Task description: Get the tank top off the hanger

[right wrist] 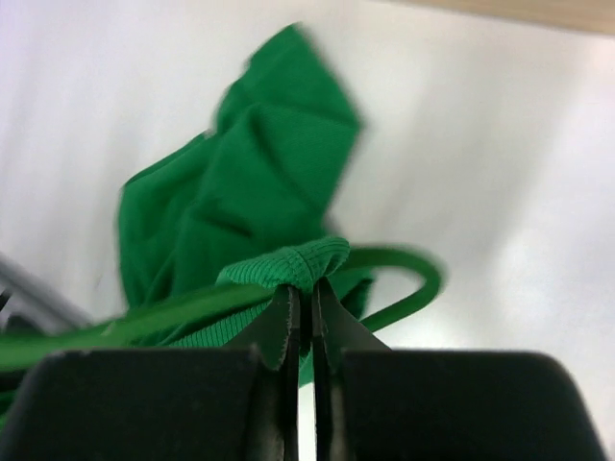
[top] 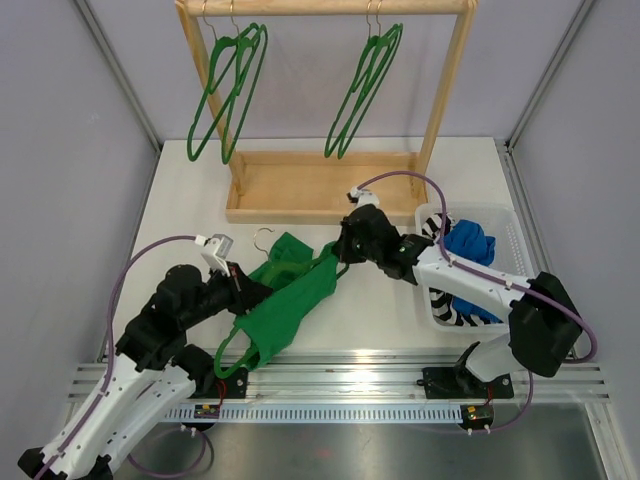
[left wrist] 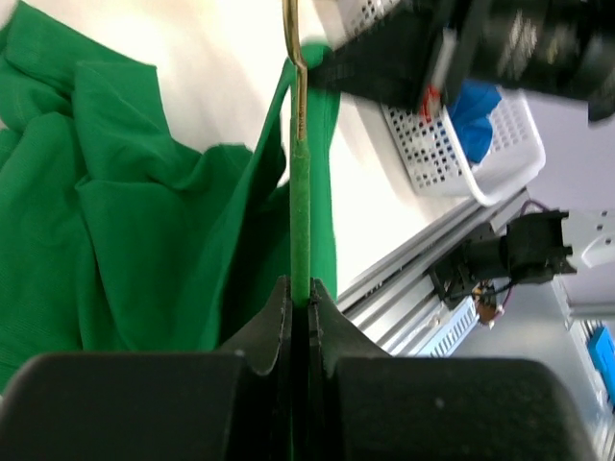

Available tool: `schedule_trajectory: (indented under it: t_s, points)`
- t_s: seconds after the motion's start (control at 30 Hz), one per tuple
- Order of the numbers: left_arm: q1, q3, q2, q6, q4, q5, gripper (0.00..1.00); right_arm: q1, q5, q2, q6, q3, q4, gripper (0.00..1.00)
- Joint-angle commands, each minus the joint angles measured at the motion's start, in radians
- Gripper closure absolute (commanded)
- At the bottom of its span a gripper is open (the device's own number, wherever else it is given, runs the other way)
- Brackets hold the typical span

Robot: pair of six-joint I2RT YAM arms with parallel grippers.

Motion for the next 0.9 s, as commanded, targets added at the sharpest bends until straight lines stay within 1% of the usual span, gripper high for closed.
schedule_trajectory:
  t_s: [0.0,0.07,0.1,0.13,0.17,0.27,0.3,0.4,0.43,0.5,0.57,0.6,0.63,0.67,0.7,0.73,0.77,0.8,0.83,0.87]
  points:
    - [-0.004,0.052,0.010,0.043,-0.012,0.109,1.00,-0.128,0.154,0.032,-0.036,0.051,-0.086,1.00]
    - [-0.004,0.057,0.004,0.047,-0.032,0.113,1.00,-0.199,0.155,0.063,-0.038,0.053,-0.121,1.00]
    - [-0.004,0.063,0.001,0.050,-0.035,0.107,1.00,-0.222,0.112,0.078,-0.042,0.054,-0.127,1.00]
    - [-0.004,0.066,-0.012,0.049,-0.041,0.101,1.00,-0.262,0.101,0.097,-0.041,0.059,-0.155,1.00]
    - [-0.004,0.069,-0.022,0.052,-0.042,0.098,1.00,-0.274,0.089,0.115,-0.044,0.062,-0.169,1.00]
    - [-0.004,0.081,-0.062,0.052,-0.032,0.086,1.00,-0.284,-0.005,0.155,-0.055,0.034,-0.166,1.00]
    - [-0.004,0.084,-0.077,0.052,-0.026,0.075,1.00,-0.284,-0.064,0.152,-0.049,0.019,-0.150,1.00]
    - [-0.004,0.103,-0.117,0.044,0.012,0.066,1.00,-0.290,-0.092,0.150,-0.041,-0.018,-0.141,1.00]
    - [-0.004,0.107,-0.126,0.041,0.050,0.067,1.00,-0.297,-0.108,0.149,-0.038,-0.027,-0.129,1.00]
    - [-0.004,0.104,-0.161,0.032,0.107,0.061,1.00,-0.308,-0.233,0.129,-0.035,-0.058,-0.101,1.00]
    - [-0.004,0.081,-0.181,0.024,0.230,0.043,1.00,-0.308,-0.337,0.079,-0.023,-0.108,-0.017,1.00]
    - [-0.004,0.072,-0.197,0.015,0.279,0.038,1.00,-0.310,-0.462,0.059,-0.018,-0.128,0.055,1.00]
    - [-0.004,0.055,-0.204,0.013,0.398,0.033,1.00,-0.308,-0.544,0.034,-0.009,-0.151,0.101,1.00]
    - [-0.004,0.025,-0.207,0.015,0.464,0.023,1.00,-0.308,-0.709,-0.018,0.014,-0.194,0.148,1.00]
    - [-0.004,0.011,-0.207,0.032,0.525,0.010,1.00,-0.304,-0.780,-0.046,0.029,-0.210,0.204,1.00]
    - [-0.004,0.005,-0.195,0.047,0.640,0.004,1.00,-0.298,-0.830,-0.072,0.042,-0.222,0.250,1.00]
    - [-0.004,0.003,-0.177,0.065,0.691,-0.003,1.00,-0.284,-0.856,-0.133,0.037,-0.220,0.239,1.00]
    - [-0.004,0.006,-0.159,0.099,0.739,-0.002,1.00,-0.267,-0.843,-0.165,0.019,-0.211,0.177,1.00]
    - [-0.004,0.009,-0.113,0.113,0.841,0.000,1.00,-0.208,-0.826,-0.193,0.004,-0.199,0.125,1.00]
    - [-0.004,0.012,-0.093,0.125,0.895,-0.006,1.00,-0.174,-0.782,-0.230,-0.034,-0.164,0.086,1.00]
